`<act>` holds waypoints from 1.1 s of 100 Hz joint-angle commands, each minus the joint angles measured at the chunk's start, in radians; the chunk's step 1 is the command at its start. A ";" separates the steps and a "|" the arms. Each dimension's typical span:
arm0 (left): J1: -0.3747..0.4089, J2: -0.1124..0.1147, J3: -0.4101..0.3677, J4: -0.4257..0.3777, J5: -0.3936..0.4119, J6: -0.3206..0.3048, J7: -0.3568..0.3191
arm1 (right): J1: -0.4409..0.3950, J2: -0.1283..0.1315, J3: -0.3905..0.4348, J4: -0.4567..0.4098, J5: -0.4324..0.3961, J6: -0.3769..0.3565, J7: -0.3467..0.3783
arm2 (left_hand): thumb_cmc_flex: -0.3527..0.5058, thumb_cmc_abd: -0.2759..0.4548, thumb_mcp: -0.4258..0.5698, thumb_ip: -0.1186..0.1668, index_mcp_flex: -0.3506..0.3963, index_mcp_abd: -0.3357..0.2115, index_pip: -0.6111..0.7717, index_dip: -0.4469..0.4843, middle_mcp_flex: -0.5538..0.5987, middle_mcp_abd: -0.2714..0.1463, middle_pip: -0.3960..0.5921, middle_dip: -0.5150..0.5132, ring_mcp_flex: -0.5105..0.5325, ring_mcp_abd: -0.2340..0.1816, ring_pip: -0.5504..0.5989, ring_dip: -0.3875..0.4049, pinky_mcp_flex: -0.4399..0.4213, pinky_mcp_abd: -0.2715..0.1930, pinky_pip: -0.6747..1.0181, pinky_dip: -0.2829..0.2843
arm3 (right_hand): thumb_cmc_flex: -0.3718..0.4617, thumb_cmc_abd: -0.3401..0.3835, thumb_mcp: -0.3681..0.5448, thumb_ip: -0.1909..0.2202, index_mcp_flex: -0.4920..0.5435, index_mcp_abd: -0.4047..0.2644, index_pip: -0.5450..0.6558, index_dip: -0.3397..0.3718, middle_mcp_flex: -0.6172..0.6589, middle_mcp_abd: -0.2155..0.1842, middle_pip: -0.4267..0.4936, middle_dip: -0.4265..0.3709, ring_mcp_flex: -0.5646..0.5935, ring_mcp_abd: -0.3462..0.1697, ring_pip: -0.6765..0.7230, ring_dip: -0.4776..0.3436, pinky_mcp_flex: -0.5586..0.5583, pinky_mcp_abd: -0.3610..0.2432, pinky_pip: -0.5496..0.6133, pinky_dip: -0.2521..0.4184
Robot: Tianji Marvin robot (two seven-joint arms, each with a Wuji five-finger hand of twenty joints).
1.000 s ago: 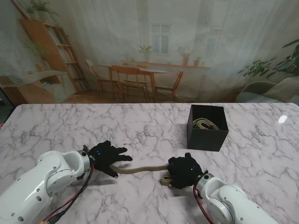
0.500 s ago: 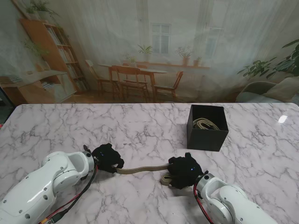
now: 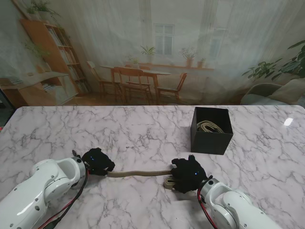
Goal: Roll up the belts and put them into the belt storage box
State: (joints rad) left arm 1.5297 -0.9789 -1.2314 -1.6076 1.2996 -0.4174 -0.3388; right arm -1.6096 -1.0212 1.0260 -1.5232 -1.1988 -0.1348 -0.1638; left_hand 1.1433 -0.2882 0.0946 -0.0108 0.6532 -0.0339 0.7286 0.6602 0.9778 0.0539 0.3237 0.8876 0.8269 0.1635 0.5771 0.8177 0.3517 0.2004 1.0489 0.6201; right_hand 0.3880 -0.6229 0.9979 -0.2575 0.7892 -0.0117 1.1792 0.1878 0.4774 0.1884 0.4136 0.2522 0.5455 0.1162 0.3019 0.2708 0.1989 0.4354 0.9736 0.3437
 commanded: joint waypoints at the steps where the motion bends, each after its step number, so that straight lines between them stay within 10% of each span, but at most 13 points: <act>1: 0.025 0.008 -0.016 -0.008 0.006 -0.012 -0.013 | -0.002 -0.001 -0.005 0.015 0.001 0.013 0.006 | 0.059 -0.023 0.060 0.013 0.044 -0.005 0.063 -0.001 0.046 -0.004 0.008 0.014 0.028 0.001 0.026 0.016 0.001 -0.005 0.038 0.019 | 0.084 0.046 0.056 0.005 0.016 -0.100 0.122 0.034 -0.025 0.033 -0.023 -0.012 -0.011 0.038 -0.052 -0.051 -0.012 0.002 -0.019 -0.019; 12: 0.050 0.009 -0.043 -0.025 0.018 -0.028 -0.012 | 0.000 -0.004 -0.011 0.015 0.018 0.027 0.018 | 0.057 -0.023 0.064 0.011 0.042 -0.006 0.065 -0.001 0.035 0.026 0.012 0.016 0.028 0.000 0.023 0.019 -0.001 -0.006 0.035 0.017 | 0.096 0.050 0.049 0.001 0.008 -0.088 0.125 0.032 0.070 0.025 -0.003 -0.009 0.102 0.043 -0.023 -0.050 0.051 0.012 0.016 -0.014; 30: 0.078 0.007 -0.070 -0.046 0.026 -0.034 -0.012 | 0.001 -0.010 -0.018 0.020 0.047 0.045 0.015 | 0.054 -0.022 0.067 0.009 0.040 -0.004 0.066 -0.001 0.043 -0.006 0.009 0.015 0.029 -0.001 0.020 0.022 0.001 -0.008 0.034 0.016 | 0.137 0.079 -0.002 -0.005 -0.060 -0.117 0.117 0.030 0.454 -0.138 0.149 0.056 0.395 -0.058 0.113 0.075 0.222 -0.043 0.156 0.058; 48: 0.118 0.004 -0.108 -0.077 0.041 -0.033 -0.002 | 0.003 -0.011 -0.018 0.030 0.056 0.036 0.000 | 0.048 -0.007 0.062 0.004 0.030 0.008 0.044 -0.017 0.021 0.023 0.011 0.001 0.025 0.002 0.004 0.016 -0.003 -0.004 0.028 0.013 | 0.179 0.079 -0.006 -0.013 -0.135 -0.208 0.032 0.063 0.642 -0.195 0.297 0.151 0.511 -0.079 0.182 0.171 0.293 -0.093 0.218 0.093; 66: 0.166 0.001 -0.161 -0.134 0.044 -0.039 -0.026 | 0.012 -0.014 -0.026 0.048 0.067 0.019 -0.025 | 0.039 0.016 0.025 0.005 0.022 0.032 -0.109 -0.109 -0.005 0.021 0.016 -0.066 0.018 0.016 -0.042 -0.015 -0.011 0.000 0.009 0.005 | 0.214 0.084 0.025 -0.005 -0.218 -0.228 -0.210 0.034 0.810 -0.221 0.391 0.193 0.546 -0.109 0.177 0.180 0.315 -0.106 0.226 0.088; 73: 0.186 -0.002 -0.184 -0.153 0.048 -0.045 -0.015 | 0.016 -0.014 -0.028 0.056 0.067 0.009 -0.035 | 0.036 0.020 0.011 0.009 0.020 0.042 -0.167 -0.103 -0.019 0.027 0.027 -0.094 0.015 0.019 -0.054 -0.027 -0.016 0.004 -0.001 0.002 | 0.172 0.127 0.079 0.117 -0.262 -0.210 -0.431 0.061 0.837 -0.223 0.396 0.204 0.554 -0.115 0.176 0.183 0.319 -0.105 0.227 0.081; 81: 0.208 -0.004 -0.209 -0.173 0.054 -0.052 0.008 | 0.020 -0.013 -0.030 0.062 0.070 -0.004 -0.037 | 0.029 0.021 0.006 0.008 0.016 0.044 -0.181 -0.108 -0.027 0.031 0.022 -0.101 0.011 0.024 -0.058 -0.030 -0.018 0.005 -0.003 0.001 | 0.180 0.128 0.086 0.132 -0.416 -0.239 -0.538 0.037 0.855 -0.219 0.394 0.205 0.554 -0.117 0.173 0.183 0.315 -0.103 0.224 0.080; 110: 0.267 -0.011 -0.278 -0.223 0.071 -0.070 0.069 | 0.045 -0.015 -0.053 0.105 0.075 -0.042 -0.094 | 0.014 0.027 -0.004 0.009 0.020 0.052 -0.222 -0.106 -0.039 0.040 0.030 -0.135 0.009 0.033 -0.070 -0.041 -0.021 0.010 -0.014 -0.003 | 0.236 0.188 0.084 0.135 -0.601 -0.420 -0.552 0.011 0.898 -0.206 0.370 0.202 0.599 -0.108 0.187 0.186 0.317 -0.087 0.224 0.081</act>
State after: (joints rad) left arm 1.7840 -0.9893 -1.5018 -1.8165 1.3660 -0.4832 -0.2721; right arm -1.5571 -1.0353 0.9786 -1.4412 -1.1255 -0.1625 -0.2722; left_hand 1.1432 -0.2768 0.1053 -0.0108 0.6551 -0.0057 0.5185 0.5601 0.9617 0.0669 0.3269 0.7631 0.8267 0.1735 0.5274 0.7880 0.3405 0.1997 1.0490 0.6202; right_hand 0.4733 -0.5132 0.9676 -0.1958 0.2116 -0.3355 0.6195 0.2219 1.2868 0.0545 0.7222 0.4352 1.0764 0.0501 0.4787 0.4652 0.5150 0.3373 1.1792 0.4255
